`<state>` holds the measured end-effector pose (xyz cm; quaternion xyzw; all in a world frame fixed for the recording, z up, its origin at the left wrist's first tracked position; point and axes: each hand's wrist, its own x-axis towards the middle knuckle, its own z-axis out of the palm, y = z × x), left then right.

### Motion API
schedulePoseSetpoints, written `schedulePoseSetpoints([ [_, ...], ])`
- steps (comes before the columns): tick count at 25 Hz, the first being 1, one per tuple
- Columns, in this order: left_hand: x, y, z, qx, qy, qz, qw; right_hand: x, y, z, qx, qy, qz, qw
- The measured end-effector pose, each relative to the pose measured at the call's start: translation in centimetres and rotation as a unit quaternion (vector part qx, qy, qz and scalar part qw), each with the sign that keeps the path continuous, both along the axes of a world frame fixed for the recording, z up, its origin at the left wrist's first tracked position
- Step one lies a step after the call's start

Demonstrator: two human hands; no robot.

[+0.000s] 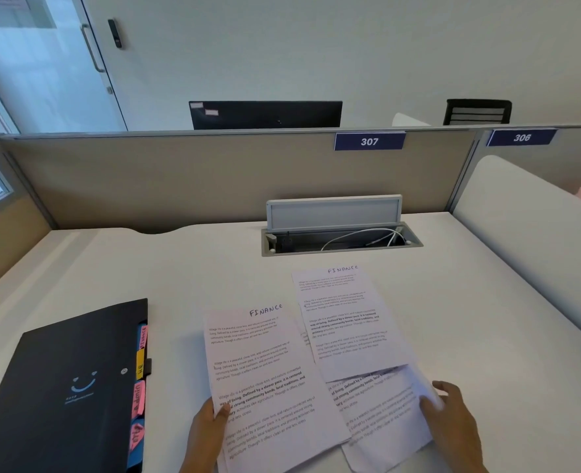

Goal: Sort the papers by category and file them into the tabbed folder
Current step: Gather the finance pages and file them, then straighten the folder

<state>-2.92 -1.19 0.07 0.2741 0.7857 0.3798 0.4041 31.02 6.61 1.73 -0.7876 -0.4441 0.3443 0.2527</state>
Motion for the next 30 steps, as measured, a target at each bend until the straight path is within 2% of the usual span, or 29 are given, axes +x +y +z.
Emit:
schedulePoseSetpoints([
  [3,0.0,0.0,-0.2,0.005,-0.004,0.007,1.000,0.0,1.5,-0.3,0.006,-0.089,0.003,0.996],
  [6,0.0,0.0,-0.2,0.004,-0.003,0.009,1.000,-0.6,3.8,0.3,-0.015,-0.219,0.027,0.975],
  [10,0.1,0.0,-0.1,-0.007,-0.007,0.012,1.000,-2.6,6.4,0.7,-0.031,-0.281,0.097,0.954],
  [13,0.3,-0.1,0.1,-0.012,-0.020,0.016,1.000,-4.0,7.9,0.6,-0.074,-0.299,0.101,0.946],
  [16,0.3,-0.1,0.2,-0.015,-0.020,0.011,1.000,-4.1,9.6,0.6,-0.122,-0.242,0.115,0.956],
  [18,0.3,-0.1,0.3,-0.020,-0.024,0.006,0.999,-3.5,10.2,0.5,-0.111,-0.208,0.147,0.961],
  [21,0.3,-0.2,0.5,-0.021,-0.023,-0.001,1.000,-2.5,10.1,0.1,0.000,-0.258,0.170,0.951],
  [23,0.2,-0.2,0.7,-0.020,-0.016,-0.004,1.000,-2.2,9.7,0.5,0.060,-0.246,0.160,0.954],
  [25,0.3,-0.1,0.8,-0.020,-0.011,-0.004,1.000,-2.3,9.4,1.3,0.079,-0.166,0.119,0.976],
  [27,0.2,-0.1,0.7,-0.023,-0.009,-0.003,1.000,-2.4,9.1,2.3,0.106,-0.045,0.069,0.991],
  [30,0.2,-0.1,0.7,-0.027,-0.009,-0.003,1.000,-2.2,8.1,3.4,0.120,0.118,-0.003,0.986],
])
